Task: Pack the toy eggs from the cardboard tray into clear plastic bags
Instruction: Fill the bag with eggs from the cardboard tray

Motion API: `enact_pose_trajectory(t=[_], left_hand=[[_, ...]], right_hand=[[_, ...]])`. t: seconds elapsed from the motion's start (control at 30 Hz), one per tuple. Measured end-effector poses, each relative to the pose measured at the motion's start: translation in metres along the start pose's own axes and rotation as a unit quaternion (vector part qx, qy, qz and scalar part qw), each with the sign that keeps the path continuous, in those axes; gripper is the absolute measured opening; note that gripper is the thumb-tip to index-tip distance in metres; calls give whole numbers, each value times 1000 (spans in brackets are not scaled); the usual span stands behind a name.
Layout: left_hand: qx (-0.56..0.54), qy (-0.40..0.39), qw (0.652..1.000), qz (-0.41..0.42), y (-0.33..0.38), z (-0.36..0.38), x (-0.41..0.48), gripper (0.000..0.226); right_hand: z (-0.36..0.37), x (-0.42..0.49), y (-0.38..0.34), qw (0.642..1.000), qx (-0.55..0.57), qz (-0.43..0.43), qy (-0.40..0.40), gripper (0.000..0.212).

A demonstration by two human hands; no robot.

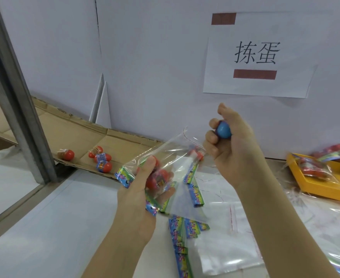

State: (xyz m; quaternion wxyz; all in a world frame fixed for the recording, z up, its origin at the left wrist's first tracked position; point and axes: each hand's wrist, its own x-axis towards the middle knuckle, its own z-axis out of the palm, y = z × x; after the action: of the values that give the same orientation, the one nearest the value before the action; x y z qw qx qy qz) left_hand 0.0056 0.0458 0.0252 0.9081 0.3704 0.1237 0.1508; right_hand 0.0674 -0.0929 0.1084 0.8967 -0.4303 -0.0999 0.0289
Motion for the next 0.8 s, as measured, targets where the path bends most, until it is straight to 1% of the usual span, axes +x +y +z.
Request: enact_pose_trajectory(t=[0.07,0.1,0.13,0.17,0.2,0.23,0.27,0.33,0.37,0.4,0.47,0.57,0.67,0.7,0.8], left_hand=[[3,-8,1000,3,0,1,-1,48],[3,-13,1000,5,0,0,-1,47],[3,-19,1000,6,-1,0,-1,42],[2,-25,1000,8,-1,0,-1,35],[1,-32,999,9,-2,0,-1,29],[1,-39,999,11,-2,0,-2,26],[1,-45,999,13,-2,0,-2,26],[2,-56,998,18,-3,0,-3,30],[2,-62,998,19,-2,0,-3,32],[3,-68,997,20,-3,1,-4,33],[4,-76,997,16,-3,1,-5,39],[3,-73,997,2,-6,3,-6,49],[-4,-75,997,-9,-8,5,-7,58],[-8,-76,997,-14,-9,5,-8,59],[-15,-81,996,-25,-11,6,-9,60]], right_hand=[[2,-1,-6,999,-15,19,-33,9],[2,-1,-8,998,-37,19,-54,15],[2,-2,-9,993,-95,7,-69,21],[1,-3,-10,979,-190,-21,-75,27],[0,-5,-10,949,-299,-58,-81,29],[-2,-6,-10,910,-394,-95,-88,29],[-4,-8,-11,873,-461,-126,-96,27],[-11,-9,-14,819,-536,-172,-115,23],[-12,-9,-17,799,-558,-186,-127,22],[-13,-11,-20,788,-569,-190,-140,22],[-14,-12,-24,786,-568,-176,-168,24],[-13,-13,-25,793,-556,-173,-180,28],[-12,-11,-22,838,-493,-119,-199,30],[-13,-11,-21,847,-481,-98,-203,34],[-14,-8,-15,856,-472,-47,-207,40]])
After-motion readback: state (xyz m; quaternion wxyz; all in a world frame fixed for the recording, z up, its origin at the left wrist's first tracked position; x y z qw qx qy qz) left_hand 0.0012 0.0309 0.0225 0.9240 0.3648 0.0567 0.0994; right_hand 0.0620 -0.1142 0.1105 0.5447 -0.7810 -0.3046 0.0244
